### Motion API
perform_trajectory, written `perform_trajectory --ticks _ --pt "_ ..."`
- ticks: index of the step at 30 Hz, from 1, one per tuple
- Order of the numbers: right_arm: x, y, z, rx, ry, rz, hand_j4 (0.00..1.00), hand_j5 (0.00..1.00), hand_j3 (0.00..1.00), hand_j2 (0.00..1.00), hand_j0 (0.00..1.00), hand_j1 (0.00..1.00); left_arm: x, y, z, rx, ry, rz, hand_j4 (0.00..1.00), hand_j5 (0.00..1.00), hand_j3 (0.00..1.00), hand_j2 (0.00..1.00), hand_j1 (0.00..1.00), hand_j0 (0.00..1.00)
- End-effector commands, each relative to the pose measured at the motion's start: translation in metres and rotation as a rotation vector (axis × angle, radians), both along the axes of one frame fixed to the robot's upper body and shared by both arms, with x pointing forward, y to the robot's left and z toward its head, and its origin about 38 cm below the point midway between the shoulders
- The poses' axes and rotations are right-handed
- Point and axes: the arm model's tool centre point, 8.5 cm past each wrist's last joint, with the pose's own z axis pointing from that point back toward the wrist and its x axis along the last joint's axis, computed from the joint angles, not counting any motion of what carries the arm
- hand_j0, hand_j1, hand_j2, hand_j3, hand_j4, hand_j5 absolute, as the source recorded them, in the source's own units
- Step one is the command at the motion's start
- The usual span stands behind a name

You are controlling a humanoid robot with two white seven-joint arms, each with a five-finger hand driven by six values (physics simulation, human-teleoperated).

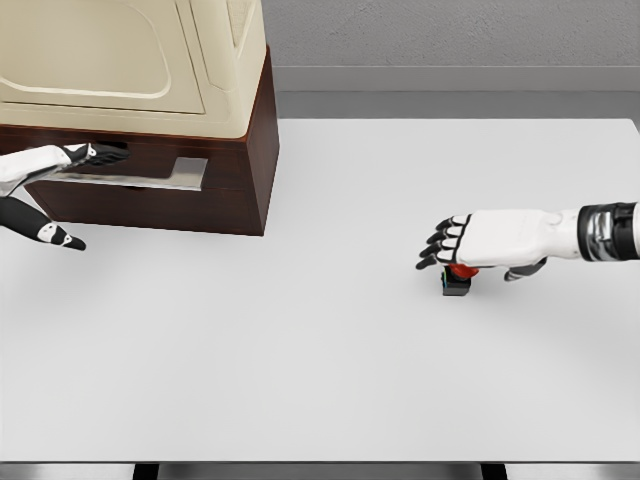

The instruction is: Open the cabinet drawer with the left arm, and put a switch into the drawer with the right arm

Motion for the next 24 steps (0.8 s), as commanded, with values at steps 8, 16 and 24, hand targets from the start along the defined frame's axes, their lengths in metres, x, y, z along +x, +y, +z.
perform_trajectory --ticks 8,16,24 --pt "0.000 0.003 -0.001 0.008 0.004 0.004 1.00 1.00 1.00 1.00 1.00 1.00 -0.003 -0.009 0.003 -0.008 -0.003 -0.029 0.83 0.83 0.83 0.83 0.83 0.83" --pt "-0.001 0.003 -0.003 0.004 0.010 0.005 1.00 1.00 1.00 1.00 1.00 1.00 -0.009 -0.018 0.004 -0.017 0.007 -0.065 0.83 0.83 0.83 0.83 0.83 0.83" --pt "-0.002 0.004 -0.005 0.000 0.015 0.007 1.00 1.00 1.00 1.00 1.00 1.00 -0.018 -0.022 0.009 -0.024 0.023 -0.094 0.83 0.83 0.83 0.83 0.83 0.83"
